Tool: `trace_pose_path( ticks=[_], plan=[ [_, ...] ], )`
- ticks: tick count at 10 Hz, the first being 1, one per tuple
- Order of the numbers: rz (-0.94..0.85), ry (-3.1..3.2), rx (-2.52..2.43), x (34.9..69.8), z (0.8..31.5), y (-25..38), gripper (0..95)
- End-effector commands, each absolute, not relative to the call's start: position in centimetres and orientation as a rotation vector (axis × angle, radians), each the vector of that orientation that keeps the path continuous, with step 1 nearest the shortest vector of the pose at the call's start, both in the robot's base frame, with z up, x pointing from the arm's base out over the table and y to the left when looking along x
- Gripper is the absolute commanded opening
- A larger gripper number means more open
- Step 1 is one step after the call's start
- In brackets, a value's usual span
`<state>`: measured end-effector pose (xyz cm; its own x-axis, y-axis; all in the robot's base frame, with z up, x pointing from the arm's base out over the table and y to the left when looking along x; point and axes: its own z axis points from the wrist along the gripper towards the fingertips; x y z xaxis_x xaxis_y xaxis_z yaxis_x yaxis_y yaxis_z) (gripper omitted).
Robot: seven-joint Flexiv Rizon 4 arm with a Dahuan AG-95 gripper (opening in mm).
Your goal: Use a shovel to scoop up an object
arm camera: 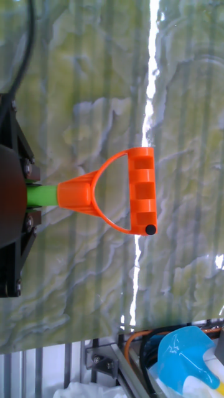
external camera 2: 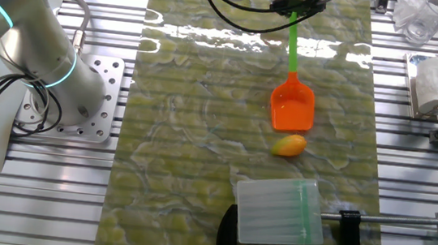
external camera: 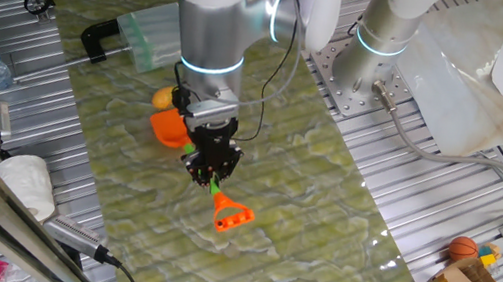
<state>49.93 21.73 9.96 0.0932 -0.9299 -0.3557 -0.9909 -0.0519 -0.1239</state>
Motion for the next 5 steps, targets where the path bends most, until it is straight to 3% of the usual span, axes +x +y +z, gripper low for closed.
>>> trace_pose_path(
  ticks=[1,5],
  plan=[
    [0.252,1.891,-2.050,49.79,9.95,21.49,0.0],
    [0.251,1.871,-2.059,49.79,9.55,20.62,0.0]
  ],
)
